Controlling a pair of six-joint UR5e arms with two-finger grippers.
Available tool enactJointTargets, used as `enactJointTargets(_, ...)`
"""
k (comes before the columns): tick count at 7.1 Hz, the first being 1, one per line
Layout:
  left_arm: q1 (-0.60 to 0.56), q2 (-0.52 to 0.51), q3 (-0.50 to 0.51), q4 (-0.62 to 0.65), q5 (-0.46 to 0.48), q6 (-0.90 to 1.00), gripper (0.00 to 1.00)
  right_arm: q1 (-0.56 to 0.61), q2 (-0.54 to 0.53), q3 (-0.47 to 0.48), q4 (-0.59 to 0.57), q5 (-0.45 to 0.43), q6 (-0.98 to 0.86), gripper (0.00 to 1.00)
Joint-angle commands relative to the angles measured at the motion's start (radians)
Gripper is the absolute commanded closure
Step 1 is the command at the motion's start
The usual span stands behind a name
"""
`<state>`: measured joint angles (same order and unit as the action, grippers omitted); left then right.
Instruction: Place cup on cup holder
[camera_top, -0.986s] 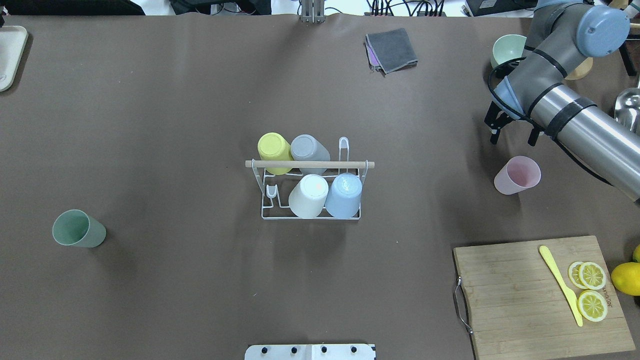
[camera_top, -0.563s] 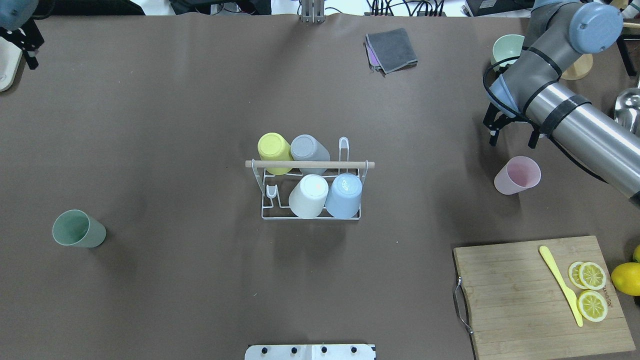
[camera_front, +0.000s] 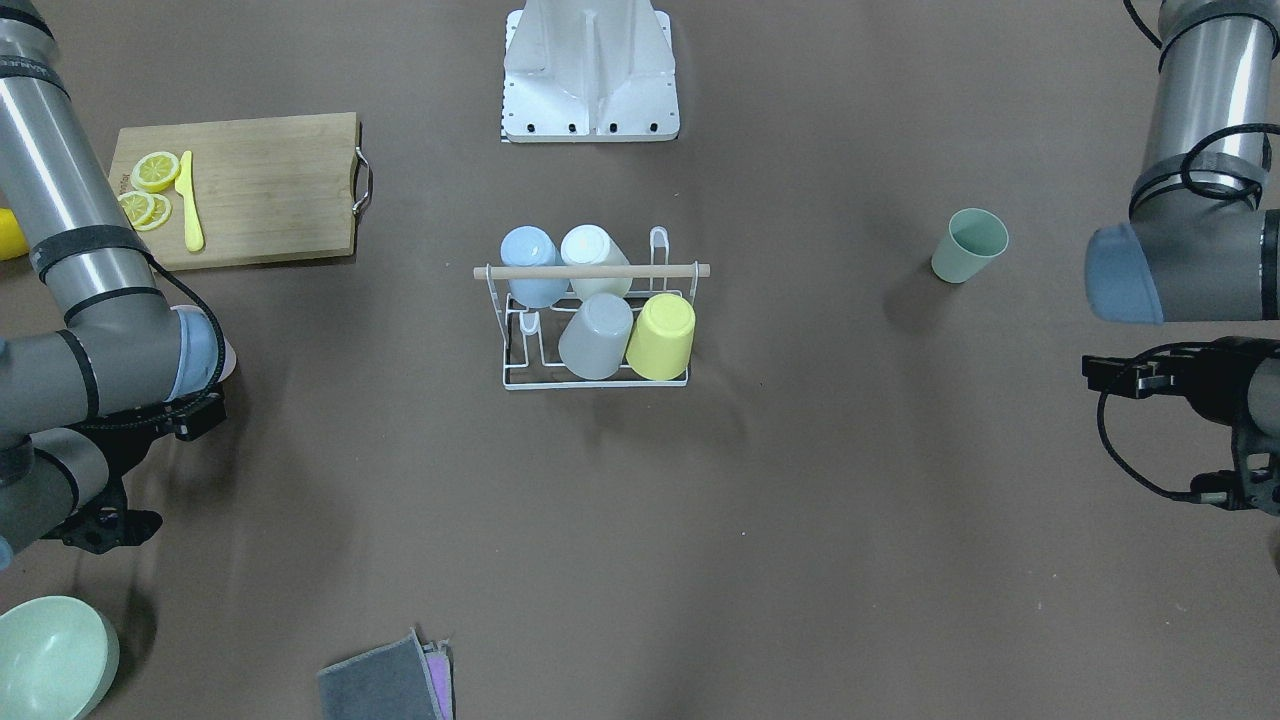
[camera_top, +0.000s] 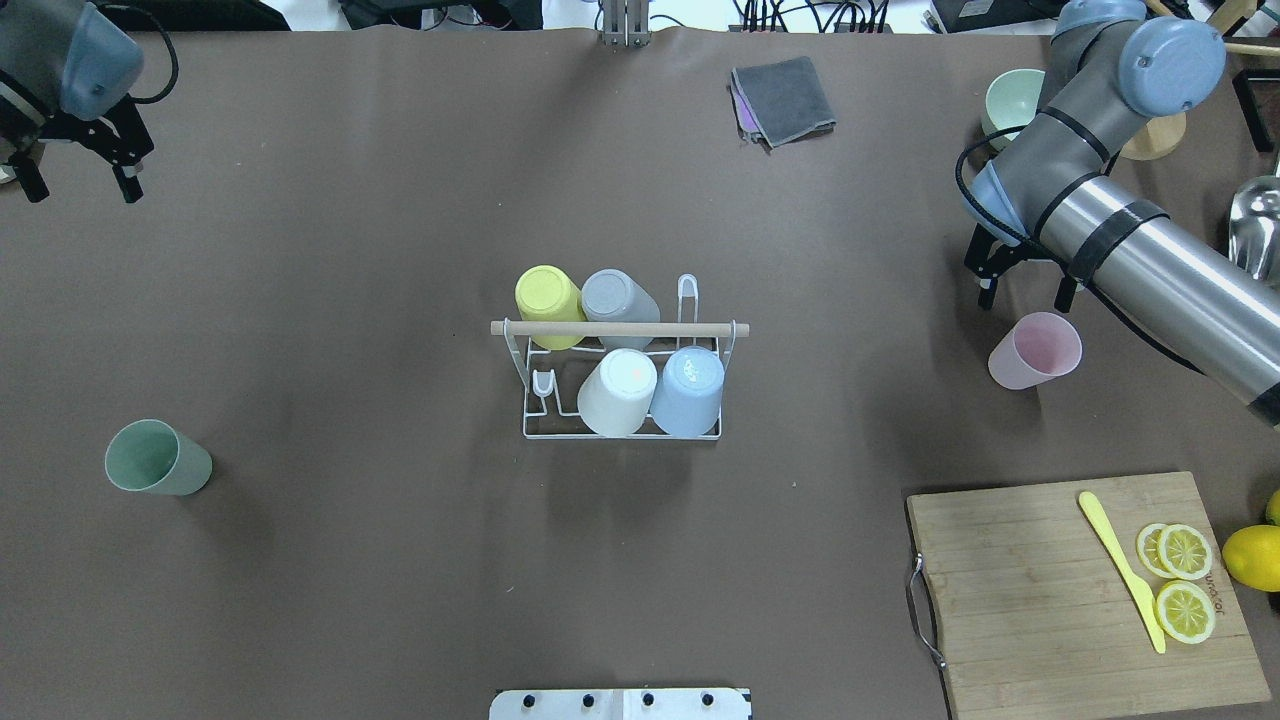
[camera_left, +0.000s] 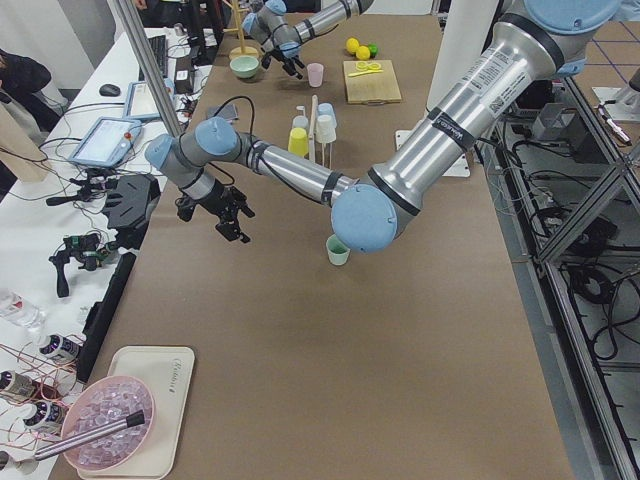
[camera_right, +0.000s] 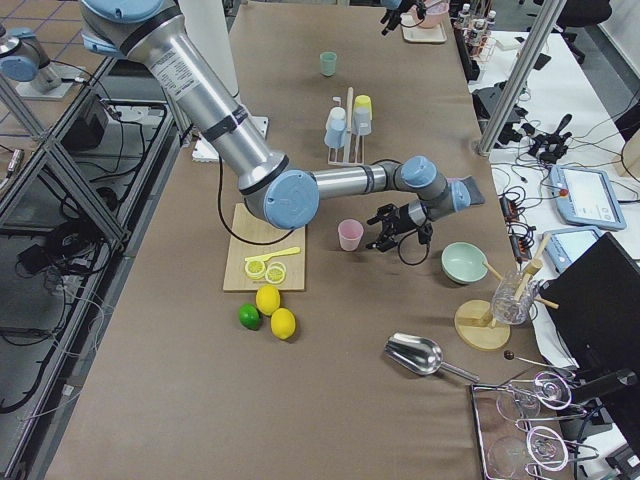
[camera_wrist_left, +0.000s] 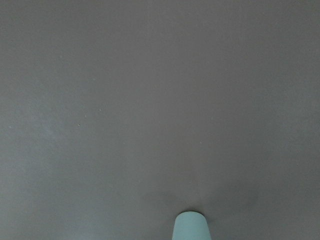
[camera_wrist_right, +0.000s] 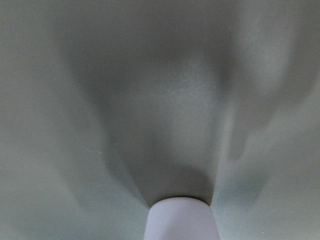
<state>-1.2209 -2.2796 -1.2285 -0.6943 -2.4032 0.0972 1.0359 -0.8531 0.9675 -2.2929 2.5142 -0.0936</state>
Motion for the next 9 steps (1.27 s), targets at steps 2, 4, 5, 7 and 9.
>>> enactJointTargets(2, 0.101, 0.024, 0.015, 0.079, -0.011, 0.036, 0.03, -0.028, -0.001, -0.03, -0.016, 0.011, -0.03, 0.01)
enactJointTargets(4, 0.15, 0.06, 0.009, 0.076, -0.028, 0.024, 0.03, -0.042, -0.006, -0.033, -0.033, 0.02, -0.034, 0.01)
enactJointTargets(5, 0.171, 0.077, 0.009, 0.076, -0.028, 0.026, 0.03, -0.043, -0.007, -0.044, -0.033, 0.032, -0.034, 0.01)
enactJointTargets(7, 0.21, 0.092, 0.012, 0.076, -0.045, 0.024, 0.03, -0.045, -0.007, -0.055, -0.066, 0.041, -0.04, 0.01)
enactJointTargets(9, 0.231, 0.094, 0.012, 0.078, -0.051, 0.022, 0.02, -0.05, -0.012, -0.055, -0.069, 0.041, -0.043, 0.01)
